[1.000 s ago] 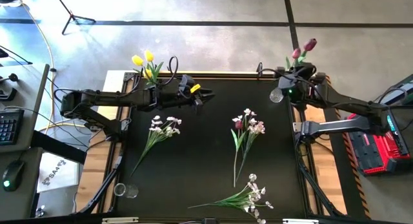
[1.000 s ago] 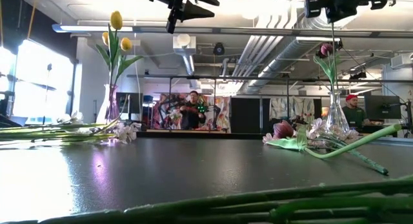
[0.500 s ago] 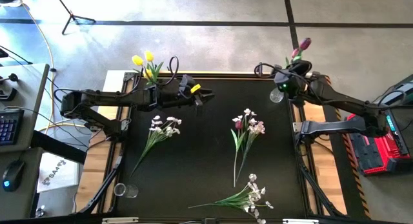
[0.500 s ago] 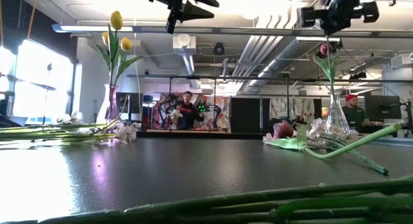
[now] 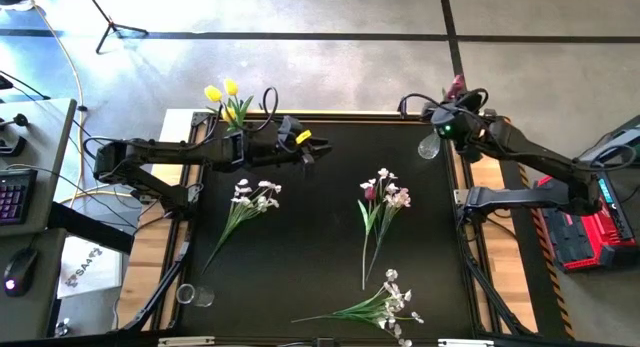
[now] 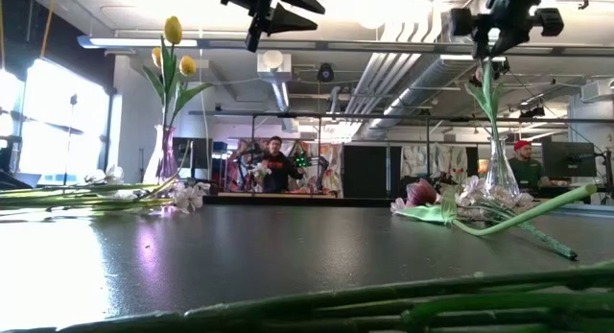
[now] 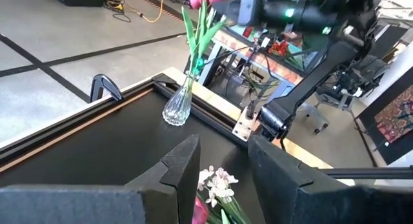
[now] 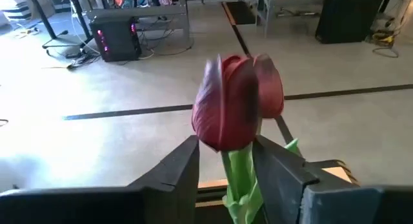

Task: Sort flowers into vase by color
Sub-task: Put the left red flower into the top transparent vase, then put the red flower into the top transparent vase

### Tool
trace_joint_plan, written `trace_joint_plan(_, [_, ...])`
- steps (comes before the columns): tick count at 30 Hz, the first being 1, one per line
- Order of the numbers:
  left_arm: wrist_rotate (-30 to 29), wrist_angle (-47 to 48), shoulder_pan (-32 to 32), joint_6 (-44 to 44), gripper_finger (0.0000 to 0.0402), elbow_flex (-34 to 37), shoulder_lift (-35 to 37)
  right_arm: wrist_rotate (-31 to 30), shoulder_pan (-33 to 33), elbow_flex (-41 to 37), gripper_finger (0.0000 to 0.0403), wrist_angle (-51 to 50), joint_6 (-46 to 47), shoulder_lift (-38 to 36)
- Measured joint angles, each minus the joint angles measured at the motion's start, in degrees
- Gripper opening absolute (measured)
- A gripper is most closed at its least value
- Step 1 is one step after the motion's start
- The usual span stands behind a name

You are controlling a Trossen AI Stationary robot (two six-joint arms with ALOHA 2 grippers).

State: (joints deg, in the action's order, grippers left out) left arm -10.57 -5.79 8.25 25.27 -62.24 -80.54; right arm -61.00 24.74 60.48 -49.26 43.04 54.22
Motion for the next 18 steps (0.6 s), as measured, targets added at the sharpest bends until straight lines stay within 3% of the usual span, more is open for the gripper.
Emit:
trace_joint_plan(11, [0.1,1.6,0.0,0.1,0.0122,0.0,0.0,9.8,-6.5,9.3,0.0149,1.3,-1.6,0.0])
trace_joint_plan(18, [0.1,1.8,0.0,0.1,0.0122,0.0,0.0,28.1,-11.1,10.7,0.0149,3.1,-1.4,1.2])
